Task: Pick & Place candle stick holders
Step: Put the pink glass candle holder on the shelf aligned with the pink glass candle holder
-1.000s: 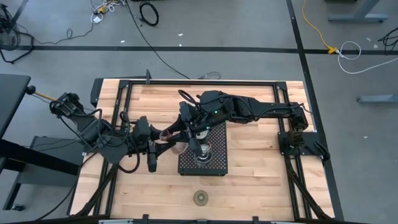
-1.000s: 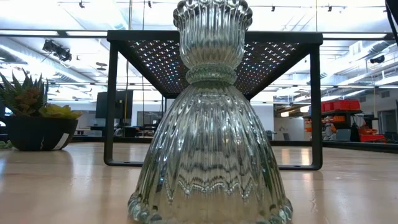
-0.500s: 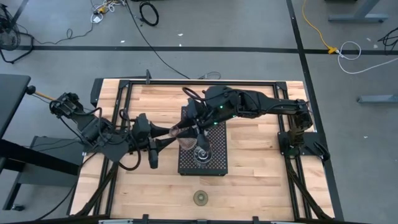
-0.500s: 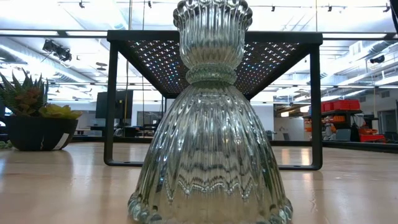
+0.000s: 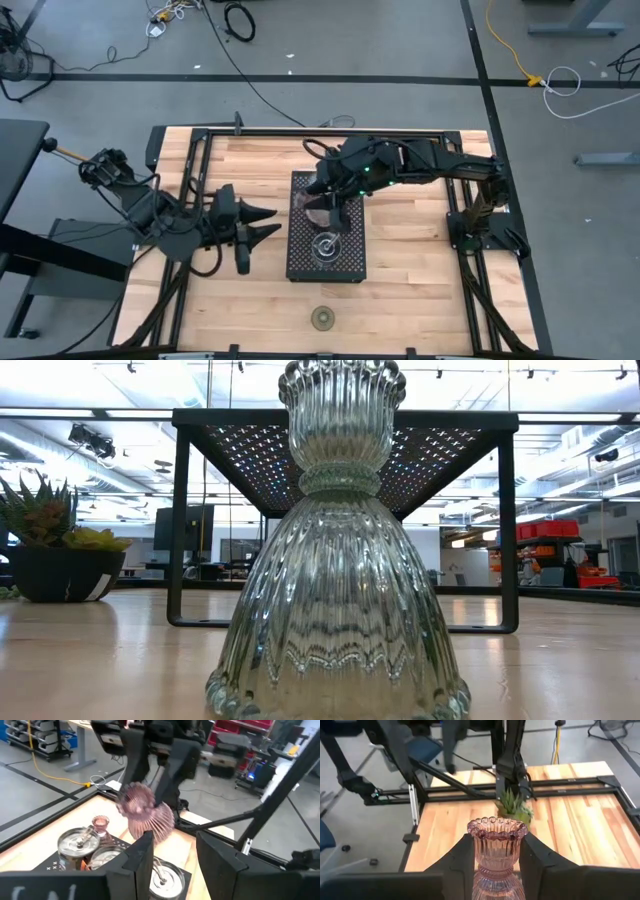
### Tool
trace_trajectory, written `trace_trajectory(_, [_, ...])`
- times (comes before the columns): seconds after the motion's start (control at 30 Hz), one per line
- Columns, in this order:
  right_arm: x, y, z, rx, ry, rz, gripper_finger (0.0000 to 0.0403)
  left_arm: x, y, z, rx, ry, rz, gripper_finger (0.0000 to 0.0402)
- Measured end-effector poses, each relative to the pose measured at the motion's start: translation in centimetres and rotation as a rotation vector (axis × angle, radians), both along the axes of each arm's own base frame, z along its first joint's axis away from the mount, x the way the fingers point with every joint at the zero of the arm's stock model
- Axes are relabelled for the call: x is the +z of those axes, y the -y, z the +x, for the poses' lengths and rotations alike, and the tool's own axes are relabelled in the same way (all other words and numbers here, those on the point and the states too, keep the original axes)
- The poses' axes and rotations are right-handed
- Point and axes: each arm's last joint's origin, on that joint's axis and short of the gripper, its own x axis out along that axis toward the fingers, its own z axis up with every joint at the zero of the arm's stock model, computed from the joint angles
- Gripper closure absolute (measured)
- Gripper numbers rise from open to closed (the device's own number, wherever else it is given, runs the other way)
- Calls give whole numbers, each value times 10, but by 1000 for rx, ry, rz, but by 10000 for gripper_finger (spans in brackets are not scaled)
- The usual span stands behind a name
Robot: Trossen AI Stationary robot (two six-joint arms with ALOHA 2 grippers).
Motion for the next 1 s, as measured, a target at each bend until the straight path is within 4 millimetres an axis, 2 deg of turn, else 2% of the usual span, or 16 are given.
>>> trace_trajectory(0.47, [20,4,-54,-151,-104,-52,301,-2,0,0,-2,-15,19,256])
trace_trajectory(0.83, [19,-5,-77,-206,-208,-78,301,-2,0,0,-2,-19,23,259])
trace_trajectory(1.0, [22,-3,-99,-262,-266,-90,301,-3,0,0,-5,-22,24,259])
